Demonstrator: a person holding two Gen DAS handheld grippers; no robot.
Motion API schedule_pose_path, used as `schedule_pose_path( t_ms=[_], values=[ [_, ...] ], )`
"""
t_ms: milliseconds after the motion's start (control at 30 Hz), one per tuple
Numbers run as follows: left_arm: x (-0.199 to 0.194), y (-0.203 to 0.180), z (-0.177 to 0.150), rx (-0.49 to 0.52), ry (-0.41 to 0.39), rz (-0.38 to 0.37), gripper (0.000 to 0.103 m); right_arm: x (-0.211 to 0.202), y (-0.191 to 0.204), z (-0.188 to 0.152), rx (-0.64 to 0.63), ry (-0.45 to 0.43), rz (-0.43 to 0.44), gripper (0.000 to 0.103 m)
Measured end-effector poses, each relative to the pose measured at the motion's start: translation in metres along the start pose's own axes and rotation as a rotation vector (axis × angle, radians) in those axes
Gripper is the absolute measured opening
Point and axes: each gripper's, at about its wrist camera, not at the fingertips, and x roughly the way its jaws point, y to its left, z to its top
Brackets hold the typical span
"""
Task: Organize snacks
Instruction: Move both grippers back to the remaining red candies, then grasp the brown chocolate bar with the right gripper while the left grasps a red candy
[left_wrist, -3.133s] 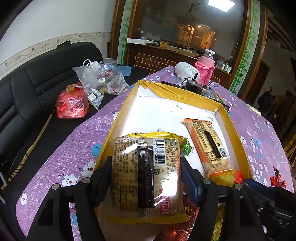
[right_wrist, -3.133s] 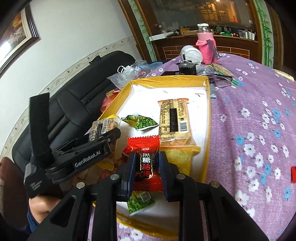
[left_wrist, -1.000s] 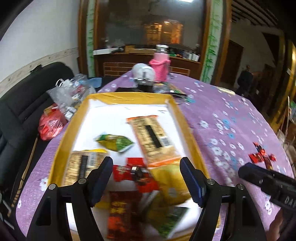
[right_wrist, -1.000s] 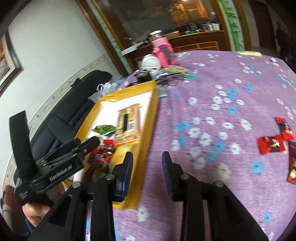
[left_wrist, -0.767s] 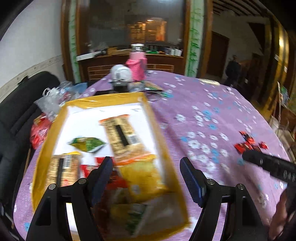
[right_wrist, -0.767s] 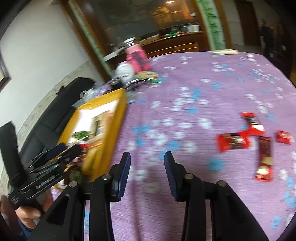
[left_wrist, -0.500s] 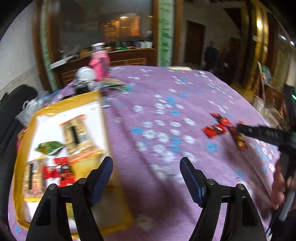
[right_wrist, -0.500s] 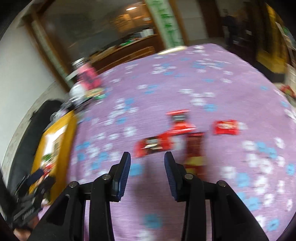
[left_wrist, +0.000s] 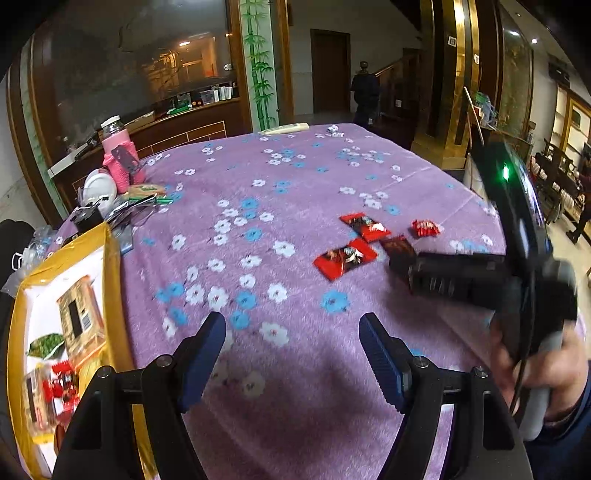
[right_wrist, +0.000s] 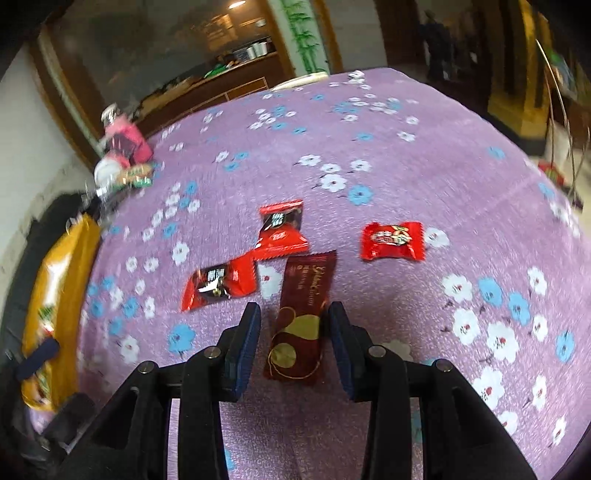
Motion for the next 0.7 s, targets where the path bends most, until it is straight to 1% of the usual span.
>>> schedule_pose_path(
  t_ms=[33, 100, 133, 267, 367, 433, 533, 567, 633, 667, 700],
  values=[
    [0.002, 0.0, 0.003, 0.001, 0.003, -0.003, 0.078, 0.0, 0.004, -0.001, -0.028, -0.006, -0.026, 0.036],
    [0.01, 0.0, 0.011, 0.01, 0.016, -0.02, 0.078, 0.002, 0.007, -0.002, -0.058, -0.014, -0.078, 0.025],
    [0.015, -0.002, 0.016, 0.021, 0.025, -0.034, 0.078, 0.001, 0.006, -0.002, -0.056, -0.017, -0.085, 0.023],
    [0.038, -0.014, 0.033, 0.07, 0.052, -0.096, 0.078, -0.001, -0.014, 0.002, 0.033, -0.026, -0.092, 0.022],
    [0.064, -0.023, 0.044, 0.123, 0.07, -0.131, 0.078, -0.003, -0.026, 0.002, 0.099, -0.031, -0.066, 0.022],
    [0.084, -0.031, 0.05, 0.171, 0.084, -0.114, 0.078, -0.004, -0.029, 0.001, 0.114, -0.032, -0.053, 0.022],
    [0.104, -0.041, 0.053, 0.242, 0.095, -0.122, 0.077, -0.004, -0.027, 0.001, 0.112, -0.033, -0.054, 0.022],
    [0.109, -0.041, 0.054, 0.254, 0.098, -0.111, 0.077, -0.004, -0.027, 0.0, 0.112, -0.033, -0.055, 0.022],
    [0.121, -0.041, 0.053, 0.262, 0.123, -0.111, 0.077, -0.005, -0.027, 0.0, 0.113, -0.033, -0.053, 0.022],
    [0.124, -0.039, 0.053, 0.247, 0.123, -0.121, 0.075, -0.005, -0.026, -0.001, 0.112, -0.033, -0.053, 0.022],
    [0.123, -0.036, 0.053, 0.227, 0.118, -0.128, 0.066, -0.004, -0.027, 0.0, 0.109, -0.033, -0.056, 0.022]
  ],
)
